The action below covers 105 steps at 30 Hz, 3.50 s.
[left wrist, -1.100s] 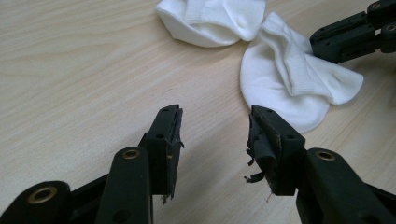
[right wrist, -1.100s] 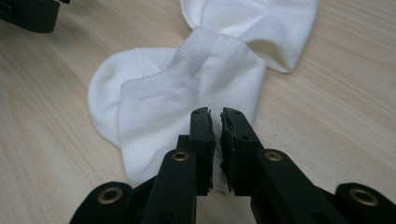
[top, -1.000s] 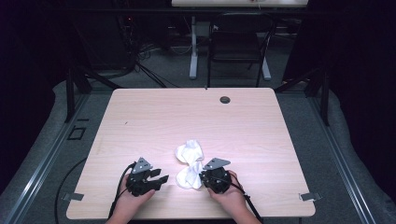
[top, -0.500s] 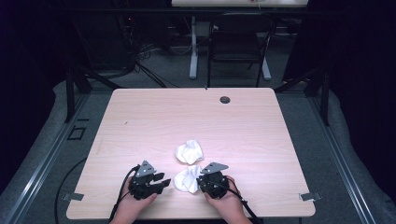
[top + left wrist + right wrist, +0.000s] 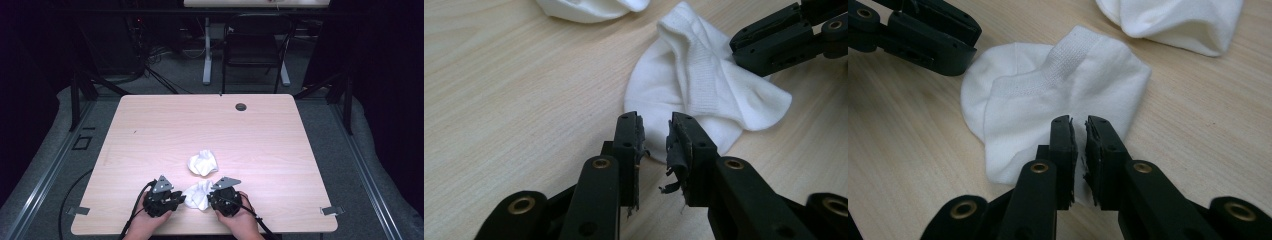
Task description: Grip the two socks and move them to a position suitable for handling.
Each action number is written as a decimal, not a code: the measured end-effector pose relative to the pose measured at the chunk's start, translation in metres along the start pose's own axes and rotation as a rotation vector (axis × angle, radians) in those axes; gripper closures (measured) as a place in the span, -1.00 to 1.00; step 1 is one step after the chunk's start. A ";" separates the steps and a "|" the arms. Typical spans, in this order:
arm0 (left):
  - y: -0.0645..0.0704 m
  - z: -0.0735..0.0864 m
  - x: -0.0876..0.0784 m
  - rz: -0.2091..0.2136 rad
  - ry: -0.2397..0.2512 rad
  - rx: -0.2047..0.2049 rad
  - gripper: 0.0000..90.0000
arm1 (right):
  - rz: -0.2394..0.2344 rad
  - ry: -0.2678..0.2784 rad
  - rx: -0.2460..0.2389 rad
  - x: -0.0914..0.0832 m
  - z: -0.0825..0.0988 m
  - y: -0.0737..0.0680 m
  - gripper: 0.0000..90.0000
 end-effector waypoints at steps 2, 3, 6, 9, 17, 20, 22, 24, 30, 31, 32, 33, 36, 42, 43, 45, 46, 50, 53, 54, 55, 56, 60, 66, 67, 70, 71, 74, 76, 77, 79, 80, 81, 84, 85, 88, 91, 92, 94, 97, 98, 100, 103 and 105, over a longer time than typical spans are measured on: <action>0.001 0.000 0.001 0.005 -0.003 0.003 0.63 | -0.002 -0.003 -0.006 0.000 0.000 -0.001 0.82; 0.002 0.000 0.001 0.007 -0.004 -0.009 0.61 | -0.004 -0.005 -0.004 0.000 0.000 -0.001 0.82; 0.002 0.001 0.002 0.010 -0.006 -0.016 0.55 | -0.009 -0.009 -0.006 0.000 0.000 -0.003 0.81; 0.002 0.001 0.001 0.009 -0.005 -0.010 0.49 | -0.016 -0.015 -0.005 0.000 0.000 -0.004 0.82; 0.004 0.005 0.002 -0.009 -0.028 0.015 0.51 | -0.036 -0.012 -0.017 0.001 0.000 -0.008 0.83; 0.005 0.006 0.003 -0.020 -0.020 0.019 0.55 | -0.039 -0.010 -0.020 0.001 0.000 -0.009 0.79; 0.006 0.006 0.002 -0.024 -0.022 0.026 0.58 | -0.047 0.002 -0.014 0.000 -0.002 -0.009 0.74; 0.006 0.006 0.003 -0.030 -0.019 0.025 0.60 | -0.049 0.025 -0.021 -0.004 -0.005 -0.010 0.71; 0.007 0.006 0.003 -0.028 -0.016 0.018 0.64 | -0.083 0.051 -0.058 -0.002 -0.013 -0.022 0.60; 0.007 0.006 0.003 -0.028 -0.016 0.019 0.64 | -0.080 0.052 -0.069 0.000 -0.013 -0.023 0.59; 0.007 0.006 0.003 -0.028 -0.016 0.019 0.64 | -0.082 0.054 -0.078 0.001 -0.014 -0.025 0.58; 0.006 0.006 0.003 -0.027 -0.015 0.017 0.64 | -0.086 0.051 -0.081 0.002 -0.014 -0.027 0.58; 0.005 0.006 0.003 -0.031 -0.015 0.025 0.66 | -0.092 0.055 -0.095 0.006 -0.017 -0.033 0.57; 0.007 0.006 0.003 -0.030 -0.016 0.020 0.74 | -0.114 0.046 -0.089 0.016 -0.020 -0.039 0.48; 0.007 0.006 0.003 -0.029 -0.016 0.019 0.77 | -0.110 0.043 -0.091 0.018 -0.020 -0.040 0.47; 0.007 0.006 0.003 -0.028 -0.019 0.031 0.79 | -0.094 0.029 -0.100 0.021 -0.018 -0.040 0.49; 0.008 0.006 0.004 -0.026 -0.018 0.025 0.81 | -0.088 0.021 -0.111 0.022 -0.018 -0.040 0.53; 0.007 0.006 0.004 -0.023 -0.019 0.023 0.85 | -0.076 0.015 -0.121 0.022 -0.017 -0.039 0.71; 0.007 0.006 0.004 -0.021 -0.021 0.020 0.86 | -0.082 0.025 -0.115 0.021 -0.017 -0.039 0.81; 0.007 0.006 0.004 -0.019 -0.021 0.016 0.86 | -0.083 0.021 -0.118 0.020 -0.017 -0.039 0.83; 0.007 0.006 0.004 -0.019 -0.021 0.016 0.87 | -0.083 0.021 -0.118 0.020 -0.017 -0.039 0.83; 0.007 0.006 0.004 -0.018 -0.022 0.014 0.87 | -0.082 0.024 -0.112 0.019 -0.017 -0.038 0.86; 0.006 0.006 0.004 -0.016 -0.018 0.006 0.88 | -0.084 0.032 -0.110 0.016 -0.018 -0.038 0.88; 0.006 0.006 0.002 -0.017 -0.030 0.010 0.91 | -0.091 0.056 -0.078 0.005 -0.021 -0.032 0.90; 0.006 0.006 0.002 -0.017 -0.031 0.007 0.92 | -0.093 0.062 -0.071 0.003 -0.022 -0.031 0.90; 0.005 0.006 0.001 -0.019 -0.035 0.010 0.93 | -0.088 0.072 -0.057 -0.007 -0.023 -0.025 0.90; 0.005 0.006 0.001 -0.018 -0.037 0.009 0.93 | -0.085 0.079 -0.051 -0.009 -0.023 -0.024 0.90; 0.004 0.006 0.000 -0.020 -0.037 0.010 0.94 | -0.079 0.086 -0.054 -0.018 -0.023 -0.020 0.91; 0.004 0.006 -0.001 -0.020 -0.038 0.000 0.94 | -0.074 0.098 -0.048 -0.024 -0.023 -0.018 0.91; 0.004 0.006 -0.002 -0.018 -0.040 0.000 0.95 | -0.070 0.100 -0.046 -0.027 -0.022 -0.016 0.91; 0.003 0.005 -0.003 -0.021 -0.037 -0.004 0.95 | -0.057 0.109 -0.039 -0.034 -0.021 -0.011 0.91; 0.002 0.005 -0.004 -0.019 -0.041 -0.004 0.95 | -0.051 0.107 -0.042 -0.036 -0.020 -0.009 0.90; 0.002 0.005 -0.005 -0.018 -0.043 -0.003 0.95 | -0.048 0.108 -0.040 -0.038 -0.019 -0.007 0.91; 0.000 0.005 -0.008 -0.019 -0.042 -0.018 0.95 | -0.032 0.103 -0.032 -0.044 -0.015 0.000 0.91; -0.001 0.005 -0.009 -0.021 -0.037 -0.024 0.95 | -0.027 0.099 -0.028 -0.045 -0.014 0.002 0.91; -0.001 0.005 -0.011 -0.018 -0.039 -0.024 0.95 | -0.015 0.090 -0.013 -0.050 -0.009 0.009 0.91; -0.001 0.005 -0.012 -0.013 -0.045 -0.023 0.95 | -0.003 0.088 0.006 -0.054 -0.004 0.017 0.91; 0.000 0.005 -0.012 -0.012 -0.046 -0.023 0.95 | 0.000 0.083 0.007 -0.055 -0.003 0.019 0.91; 0.000 0.005 -0.012 -0.009 -0.050 -0.020 0.95 | -0.003 0.077 0.017 -0.056 0.000 0.023 0.90; 0.000 0.005 -0.013 -0.004 -0.049 -0.027 0.95 | 0.007 0.059 0.022 -0.057 0.005 0.026 0.90; 0.000 0.005 -0.014 -0.003 -0.051 -0.028 0.95 | 0.009 0.056 0.027 -0.057 0.007 0.026 0.89; 0.001 0.006 -0.015 -0.002 -0.052 -0.034 0.95 | 0.014 0.035 0.028 -0.057 0.011 0.028 0.88; 0.001 0.007 -0.016 0.001 -0.060 -0.040 0.95 | 0.014 -0.018 0.056 -0.054 0.019 0.032 0.78; 0.002 0.007 -0.016 0.000 -0.063 -0.037 0.95 | 0.017 -0.023 0.071 -0.054 0.021 0.035 0.74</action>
Point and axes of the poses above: each handheld gripper's, and its own axes: x roughly forward along the jaws, z roughly out of its underside, y roughly to its right, the point moved 4 cm from there along x, roughly forward along the jaws, and after that the axes turned 1 degree about y, right-handed, at the moved point
